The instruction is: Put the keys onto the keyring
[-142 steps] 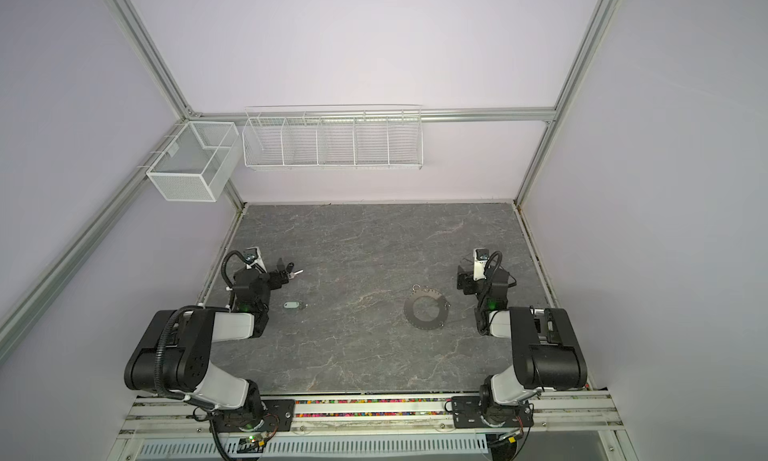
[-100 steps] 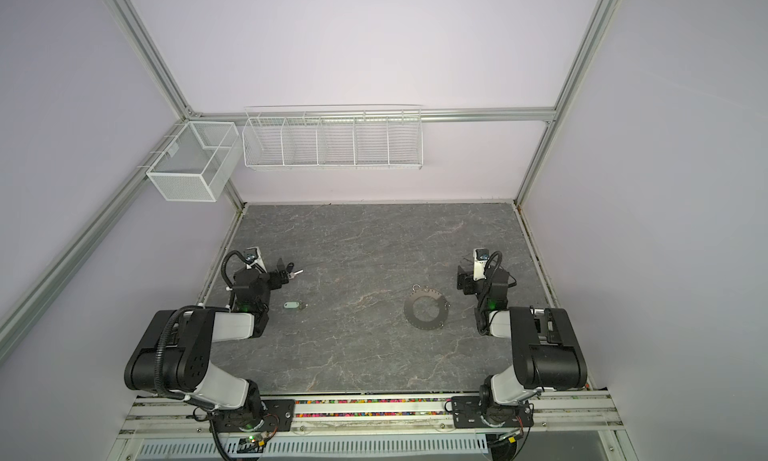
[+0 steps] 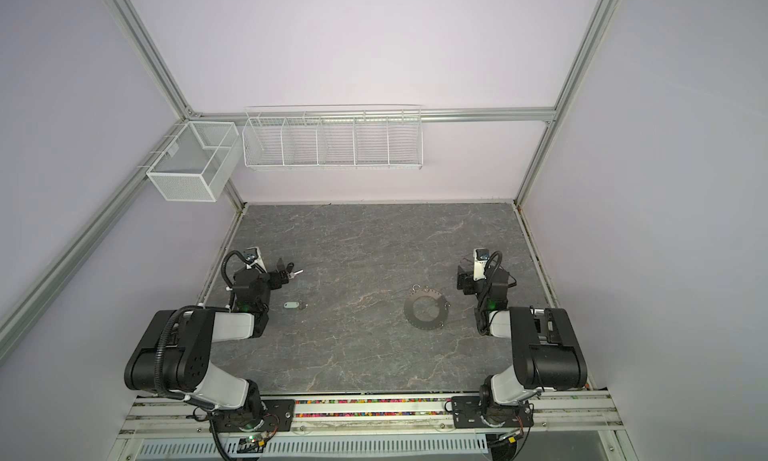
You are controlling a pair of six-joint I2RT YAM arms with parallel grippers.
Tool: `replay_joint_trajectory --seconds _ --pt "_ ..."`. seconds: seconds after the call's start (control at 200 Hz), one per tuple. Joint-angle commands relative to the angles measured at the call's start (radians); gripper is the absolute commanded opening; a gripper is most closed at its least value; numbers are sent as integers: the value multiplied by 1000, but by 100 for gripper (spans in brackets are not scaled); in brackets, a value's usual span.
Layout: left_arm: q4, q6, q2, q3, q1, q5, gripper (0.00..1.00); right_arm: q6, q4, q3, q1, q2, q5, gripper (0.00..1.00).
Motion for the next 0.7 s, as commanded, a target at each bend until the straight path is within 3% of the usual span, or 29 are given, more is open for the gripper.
replay_joint_trajectory --seconds 0.0,0.295,0.385,0.48,0.605,0.695 --pt "18 -20 8 10 5 -4 99 12 5 13 -4 -4 1 88" --pt "23 -18 5 7 2 -10 100 11 11 8 -1 -7 3 88" --pt "54 -19 -5 -9 -13 -76 100 13 -19 17 4 -29 32 88" --pt "12 -3 -77 -19 -42 -115 99 5 -222 84 10 -132 28 90" --pt "-214 118 -205 64 -154 -169 99 9 -549 229 34 -251 -13 92" --pt "-415 59 -316 140 -188 -148 99 16 -768 335 92 -292 -21 93"
